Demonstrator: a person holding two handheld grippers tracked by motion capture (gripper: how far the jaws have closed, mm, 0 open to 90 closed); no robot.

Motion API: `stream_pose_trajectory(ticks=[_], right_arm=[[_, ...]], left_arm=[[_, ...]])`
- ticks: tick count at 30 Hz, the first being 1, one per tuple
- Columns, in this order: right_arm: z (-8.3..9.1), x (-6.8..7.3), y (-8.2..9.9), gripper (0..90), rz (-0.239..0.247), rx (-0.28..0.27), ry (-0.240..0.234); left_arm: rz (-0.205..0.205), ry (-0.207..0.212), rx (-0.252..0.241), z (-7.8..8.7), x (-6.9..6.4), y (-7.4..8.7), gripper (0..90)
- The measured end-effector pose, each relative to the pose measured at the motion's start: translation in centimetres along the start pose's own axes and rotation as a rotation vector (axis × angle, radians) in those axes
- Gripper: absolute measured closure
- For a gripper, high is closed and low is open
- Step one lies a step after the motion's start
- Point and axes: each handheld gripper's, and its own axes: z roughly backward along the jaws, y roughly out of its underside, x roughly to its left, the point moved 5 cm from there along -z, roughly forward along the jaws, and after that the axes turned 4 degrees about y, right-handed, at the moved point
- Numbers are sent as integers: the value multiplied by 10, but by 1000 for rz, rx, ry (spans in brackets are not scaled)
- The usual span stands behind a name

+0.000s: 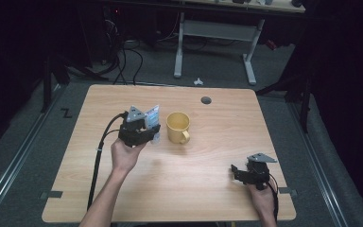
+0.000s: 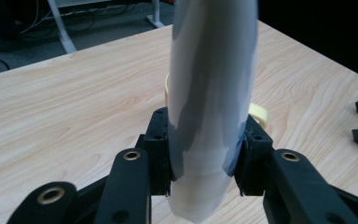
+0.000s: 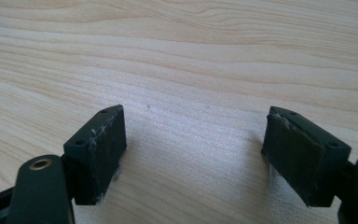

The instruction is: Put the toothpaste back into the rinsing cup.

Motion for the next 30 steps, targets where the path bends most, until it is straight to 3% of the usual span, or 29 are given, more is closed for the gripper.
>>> stream_pose_trajectory(ticks=[12,30], right_arm=[[0,0,0,213,1,0,0],[0,0,0,214,3,0,-1]], left_arm=[[2,30,-14,-10,-3,-19,639],[-16,40,-31,-28,-10,-42,639]])
